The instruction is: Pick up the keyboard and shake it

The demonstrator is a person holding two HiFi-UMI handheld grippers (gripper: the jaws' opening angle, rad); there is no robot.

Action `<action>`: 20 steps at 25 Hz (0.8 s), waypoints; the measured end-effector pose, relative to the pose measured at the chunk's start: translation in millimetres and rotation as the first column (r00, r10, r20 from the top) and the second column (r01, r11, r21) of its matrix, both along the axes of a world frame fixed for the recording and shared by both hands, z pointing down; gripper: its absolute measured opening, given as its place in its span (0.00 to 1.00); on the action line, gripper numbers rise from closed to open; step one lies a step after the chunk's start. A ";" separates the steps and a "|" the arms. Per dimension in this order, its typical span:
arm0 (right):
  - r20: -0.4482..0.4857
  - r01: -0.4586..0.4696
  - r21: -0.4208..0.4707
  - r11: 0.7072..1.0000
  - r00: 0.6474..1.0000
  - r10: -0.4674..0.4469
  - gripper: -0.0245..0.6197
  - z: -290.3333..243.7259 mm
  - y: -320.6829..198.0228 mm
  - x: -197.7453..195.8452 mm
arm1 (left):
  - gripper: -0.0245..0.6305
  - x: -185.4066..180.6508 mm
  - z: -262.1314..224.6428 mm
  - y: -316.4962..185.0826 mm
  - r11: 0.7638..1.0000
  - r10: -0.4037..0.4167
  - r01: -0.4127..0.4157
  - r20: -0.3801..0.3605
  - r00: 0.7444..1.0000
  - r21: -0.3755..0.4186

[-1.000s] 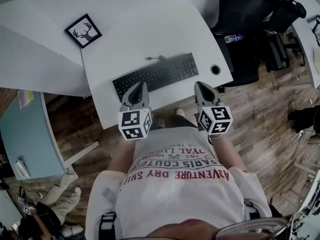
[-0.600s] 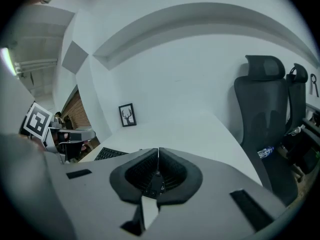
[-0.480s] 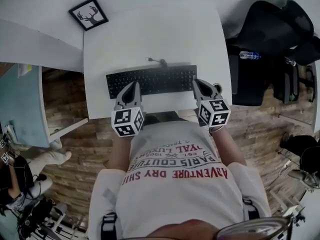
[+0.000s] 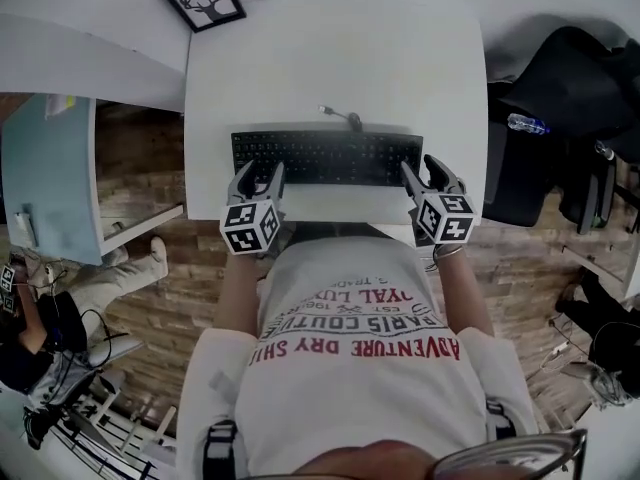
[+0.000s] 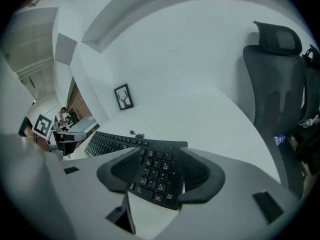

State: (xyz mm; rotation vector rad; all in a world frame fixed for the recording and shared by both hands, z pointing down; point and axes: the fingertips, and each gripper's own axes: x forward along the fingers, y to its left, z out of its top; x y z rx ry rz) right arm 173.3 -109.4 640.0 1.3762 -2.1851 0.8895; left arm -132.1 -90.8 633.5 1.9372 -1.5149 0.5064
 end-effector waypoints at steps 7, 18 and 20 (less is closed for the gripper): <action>-0.030 0.005 -0.121 0.993 1.000 -0.009 0.49 43.4 -6.9 0.4 | 0.55 -71.7 39.9 -21.0 0.992 -0.086 0.094 0.096 0.992 -0.083; 0.043 0.054 -0.257 0.965 0.998 -0.044 0.50 65.1 -9.8 -4.0 | 0.57 -76.6 66.7 -31.1 0.972 0.086 -0.098 -0.065 0.994 -0.212; 0.055 0.061 -0.271 0.961 0.997 -0.048 0.50 65.3 -8.1 -1.3 | 0.57 -71.3 66.6 -29.6 0.966 0.119 -0.137 -0.095 0.988 -0.221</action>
